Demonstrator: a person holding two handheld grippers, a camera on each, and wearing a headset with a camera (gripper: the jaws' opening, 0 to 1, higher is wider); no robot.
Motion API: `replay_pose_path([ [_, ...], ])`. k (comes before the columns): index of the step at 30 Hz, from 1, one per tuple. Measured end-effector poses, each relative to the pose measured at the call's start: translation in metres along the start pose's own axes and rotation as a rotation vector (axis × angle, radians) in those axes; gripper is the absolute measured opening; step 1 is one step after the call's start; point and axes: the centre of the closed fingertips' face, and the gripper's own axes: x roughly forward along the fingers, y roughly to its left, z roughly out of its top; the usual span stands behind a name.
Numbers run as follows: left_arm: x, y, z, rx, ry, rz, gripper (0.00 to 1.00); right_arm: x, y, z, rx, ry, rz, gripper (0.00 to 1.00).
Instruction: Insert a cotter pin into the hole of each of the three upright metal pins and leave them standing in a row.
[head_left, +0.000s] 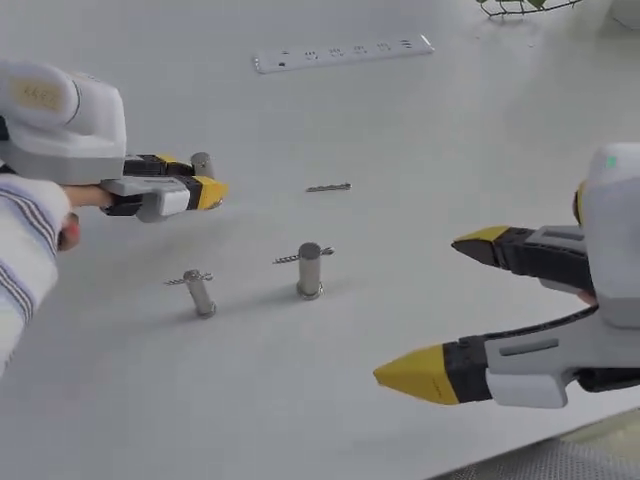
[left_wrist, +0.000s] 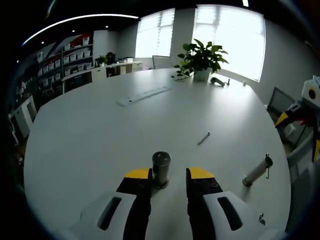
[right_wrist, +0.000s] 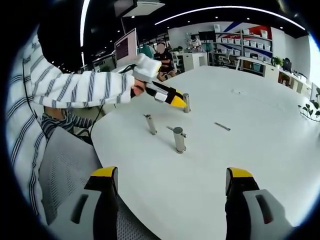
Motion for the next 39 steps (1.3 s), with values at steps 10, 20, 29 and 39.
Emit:
replay_pose_path([
  [10, 0.007, 0.004, 0.001, -0.006, 0.004, 0.012, 0.2, 0.002, 0.0, -0.003, 0.004, 0.006, 0.007, 0.87],
  [20, 0.01, 0.01, 0.007, 0.042, -0.012, 0.053, 0.1, 0.002, -0.002, -0.004, 0.002, 0.008, 0.005, 0.86],
  [29, 0.01, 0.009, 0.007, 0.027, -0.017, 0.051, 0.1, 0.001, 0.0, -0.006, 0.005, 0.01, 0.007, 0.86],
  [39, 0.003, 0.006, 0.007, 0.053, -0.005, 0.057, 0.1, 0.002, -0.003, -0.007, 0.001, 0.016, -0.009, 0.86],
])
